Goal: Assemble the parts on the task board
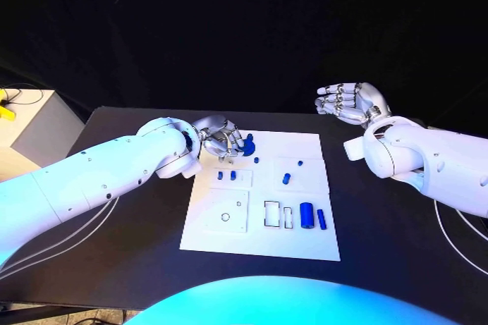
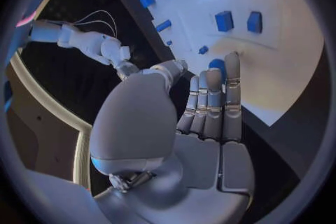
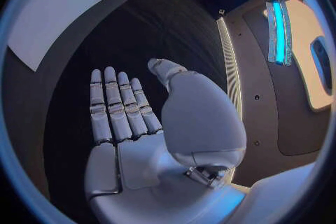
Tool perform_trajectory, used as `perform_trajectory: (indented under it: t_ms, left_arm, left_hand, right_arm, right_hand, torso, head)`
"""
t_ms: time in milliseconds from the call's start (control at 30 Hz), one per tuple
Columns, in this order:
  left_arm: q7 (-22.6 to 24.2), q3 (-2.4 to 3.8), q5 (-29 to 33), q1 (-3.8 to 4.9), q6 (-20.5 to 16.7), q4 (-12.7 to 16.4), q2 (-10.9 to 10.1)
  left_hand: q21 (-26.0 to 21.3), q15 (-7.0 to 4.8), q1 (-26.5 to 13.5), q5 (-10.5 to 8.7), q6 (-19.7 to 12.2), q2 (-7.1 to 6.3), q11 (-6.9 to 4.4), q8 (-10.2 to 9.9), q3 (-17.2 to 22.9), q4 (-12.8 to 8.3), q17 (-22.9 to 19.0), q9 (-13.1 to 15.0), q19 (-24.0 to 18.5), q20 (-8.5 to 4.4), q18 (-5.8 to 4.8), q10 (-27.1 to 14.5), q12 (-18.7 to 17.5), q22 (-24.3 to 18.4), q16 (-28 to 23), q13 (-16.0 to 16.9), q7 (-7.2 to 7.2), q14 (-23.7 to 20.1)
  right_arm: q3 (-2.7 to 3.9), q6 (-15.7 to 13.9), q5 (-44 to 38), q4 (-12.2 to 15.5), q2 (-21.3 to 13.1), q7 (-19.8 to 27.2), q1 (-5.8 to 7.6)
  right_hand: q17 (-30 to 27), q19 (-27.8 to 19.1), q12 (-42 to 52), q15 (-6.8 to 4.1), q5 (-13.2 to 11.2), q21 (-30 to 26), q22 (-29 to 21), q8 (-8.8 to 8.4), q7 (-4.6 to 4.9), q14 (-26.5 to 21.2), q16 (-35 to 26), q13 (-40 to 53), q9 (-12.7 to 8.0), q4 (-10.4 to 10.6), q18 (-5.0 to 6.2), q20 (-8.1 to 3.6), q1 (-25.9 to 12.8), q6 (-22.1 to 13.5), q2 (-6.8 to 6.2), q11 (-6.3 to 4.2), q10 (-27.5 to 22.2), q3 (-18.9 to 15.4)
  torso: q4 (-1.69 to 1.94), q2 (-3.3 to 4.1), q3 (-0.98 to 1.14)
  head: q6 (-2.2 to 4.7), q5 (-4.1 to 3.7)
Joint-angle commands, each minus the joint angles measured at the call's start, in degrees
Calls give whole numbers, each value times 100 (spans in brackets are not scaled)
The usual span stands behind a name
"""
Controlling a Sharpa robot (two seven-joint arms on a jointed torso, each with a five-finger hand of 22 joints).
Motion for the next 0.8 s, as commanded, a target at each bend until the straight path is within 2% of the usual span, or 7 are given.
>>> perform_trajectory:
  t_ms: [33,233,433,500,633,700,800]
  left_arm:
    - [1092,-68,-1182,1,-782,-117,121]
    - [1392,-250,-1937,2,-1069,-476,470]
    - [1174,-379,-2625,6,-855,-733,736]
    - [1063,-403,-2819,8,-797,-790,804]
    - [847,-429,-3152,14,-599,-914,951]
    - [788,-435,-3255,16,-507,-966,1010]
    - [723,-440,-3374,24,-401,-1035,1091]
  left_hand:
    - [-67,-16,56,-35,99,-53,-37,-172,-23,-84,-143,-236,10,-19,79,108,-176,-44,-26,-212,-24,-25]
    - [-22,-36,194,-17,265,-34,-45,-451,5,-268,-312,-566,59,-56,80,212,-405,-9,16,-495,-76,-1]
    - [76,-42,223,-11,317,-54,-45,-628,-2,-387,-385,-746,59,-75,80,109,-573,68,99,-661,-77,25]
    - [117,-6,190,-5,340,-49,13,-671,-27,-408,-430,-802,48,-49,68,-15,-650,103,142,-734,-21,31]
    - [181,-22,96,-32,357,-79,-16,-708,-118,-392,-463,-864,97,-42,79,-90,-660,143,311,-793,-73,112]
    - [194,-51,95,-42,356,-89,-28,-719,-149,-401,-479,-883,106,-53,84,-151,-673,152,361,-816,-90,121]
    - [229,-90,142,-124,368,-83,-43,-741,-181,-445,-508,-918,121,-72,84,-202,-670,178,459,-850,-138,128]
  right_arm:
    - [2,57,-8,0,7,53,-2]
    - [2,59,-11,0,29,55,-2]
    - [2,66,-14,-1,41,55,-2]
    - [2,68,-14,3,44,55,-1]
    - [2,71,-15,5,50,54,-1]
    - [2,70,-15,8,53,53,-1]
    - [2,70,-15,14,58,52,1]
  right_hand:
    - [-5,-26,-24,-5,34,-5,-3,-31,415,0,-5,-2,-6,-35,27,2,-17,53,27,8,51,6]
    - [-12,-25,-25,-8,32,-5,-3,-29,408,4,-4,-2,-7,-47,27,1,-7,63,32,4,55,16]
    - [-12,-25,-25,-8,32,-5,-3,-29,408,4,-4,-2,-7,-47,27,1,-7,63,32,4,55,16]
    - [-12,-25,-25,-8,32,-5,-3,-29,408,4,-4,-2,-7,-47,27,1,-7,63,32,4,55,16]
    - [-12,-25,-25,-8,32,-5,-3,-29,408,4,-4,-2,-7,-47,27,1,-7,63,32,4,55,16]
    - [-12,-25,-25,-8,32,-5,-3,-29,408,4,-4,-2,-7,-47,27,1,-7,63,32,4,55,16]
    - [-19,-24,-27,-9,30,-5,-3,-30,410,7,-4,-2,-9,-54,28,1,-3,68,33,3,59,21]
  torso:
    - [-1,9,-8]
    - [-13,20,-13]
    - [-24,24,-9]
    - [-28,29,-5]
    - [-31,37,-6]
    - [-40,46,-5]
    - [-40,48,-2]
  head:
    - [1,-45]
    - [1,-76]
    - [1,-87]
    - [1,-92]
    - [1,-105]
    - [1,-86]
    - [1,-99]
